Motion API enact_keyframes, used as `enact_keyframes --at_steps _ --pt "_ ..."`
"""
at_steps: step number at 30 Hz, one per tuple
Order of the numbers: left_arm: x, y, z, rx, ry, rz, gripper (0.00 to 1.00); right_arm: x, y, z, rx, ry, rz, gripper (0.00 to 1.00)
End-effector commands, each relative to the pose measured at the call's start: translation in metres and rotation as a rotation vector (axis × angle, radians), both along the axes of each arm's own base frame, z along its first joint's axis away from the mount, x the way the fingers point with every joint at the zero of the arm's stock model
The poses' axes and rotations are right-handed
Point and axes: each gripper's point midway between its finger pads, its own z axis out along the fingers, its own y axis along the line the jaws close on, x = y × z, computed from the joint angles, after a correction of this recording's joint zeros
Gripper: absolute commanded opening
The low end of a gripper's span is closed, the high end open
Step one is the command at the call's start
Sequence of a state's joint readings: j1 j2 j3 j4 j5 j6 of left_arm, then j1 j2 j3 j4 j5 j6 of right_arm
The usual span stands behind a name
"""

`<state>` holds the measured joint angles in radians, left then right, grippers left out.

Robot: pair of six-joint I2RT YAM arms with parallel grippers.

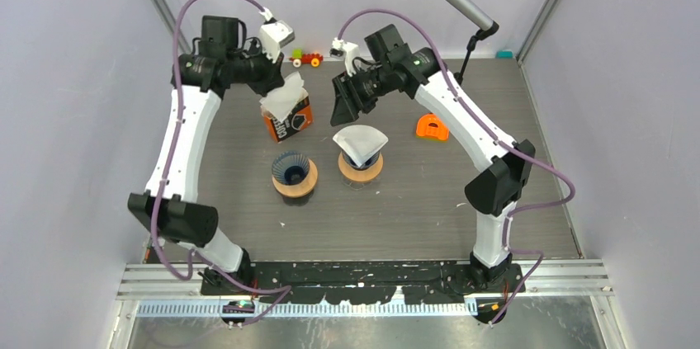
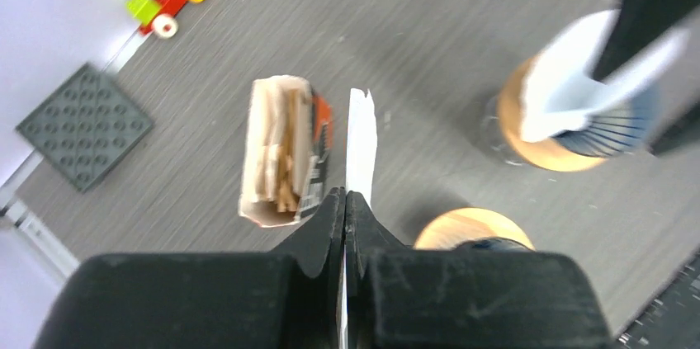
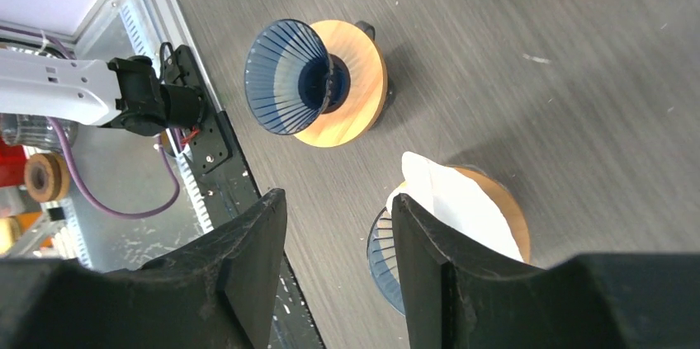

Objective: Place the coffee filter in the dripper
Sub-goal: Pick up the coffee filter from the coffee filter holder.

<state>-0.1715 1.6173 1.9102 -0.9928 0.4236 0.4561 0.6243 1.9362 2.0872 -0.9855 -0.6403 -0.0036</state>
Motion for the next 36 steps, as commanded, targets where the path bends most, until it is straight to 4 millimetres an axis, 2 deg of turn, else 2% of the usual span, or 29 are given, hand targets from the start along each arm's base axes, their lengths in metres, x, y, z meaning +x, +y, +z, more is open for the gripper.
enact_keyframes --at_steps 1,3,6,10,13,19,21,24,26,28,34,35,36 --pt "-0.066 -0.03 0.046 -0.157 -0.013 -0.215 0.0 -0.011 -0.017 0.075 0.086 -0.238 0.045 0.56" --pt "-0.091 -0.043 0.057 -0.229 0.013 -0.288 0.0 -0.015 -0.02 0.087 0.104 -0.282 0.056 0.58" --pt "-0.12 -0.061 0.069 -0.344 0.045 -0.371 0.0 -0.025 -0.022 0.093 0.128 -0.283 0.089 0.63" --pt "-0.144 -0.077 0.083 -0.494 0.081 -0.426 0.0 -0.047 -0.024 0.093 0.172 -0.26 0.166 0.73" --pt "-0.148 -0.085 0.09 -0.579 0.095 -0.431 0.0 -0.068 -0.025 0.088 0.214 -0.227 0.24 0.75" --pt "-0.144 -0.095 0.098 -0.732 0.138 -0.405 0.0 -0.09 -0.021 0.079 0.304 -0.151 0.318 0.74" --pt "-0.139 -0.096 0.095 -0.766 0.165 -0.375 0.0 -0.096 -0.019 0.08 0.336 -0.122 0.339 0.72" --pt "-0.132 -0.098 0.092 -0.806 0.182 -0.341 0.0 -0.094 -0.016 0.075 0.349 -0.097 0.324 0.68" --pt "-0.129 -0.099 0.091 -0.823 0.186 -0.331 0.0 -0.093 -0.014 0.071 0.352 -0.086 0.32 0.63" --pt "-0.127 -0.1 0.09 -0.838 0.188 -0.323 0.0 -0.092 -0.014 0.071 0.354 -0.084 0.317 0.52" --pt "-0.124 -0.101 0.077 -0.844 0.201 -0.322 0.0 -0.092 -0.02 0.074 0.333 -0.121 0.292 0.06" --pt "-0.125 -0.101 0.076 -0.842 0.202 -0.335 0.0 -0.091 -0.022 0.073 0.321 -0.135 0.284 0.02" --pt "-0.127 -0.102 0.074 -0.839 0.203 -0.353 0.05 -0.091 -0.025 0.072 0.311 -0.148 0.279 0.01"
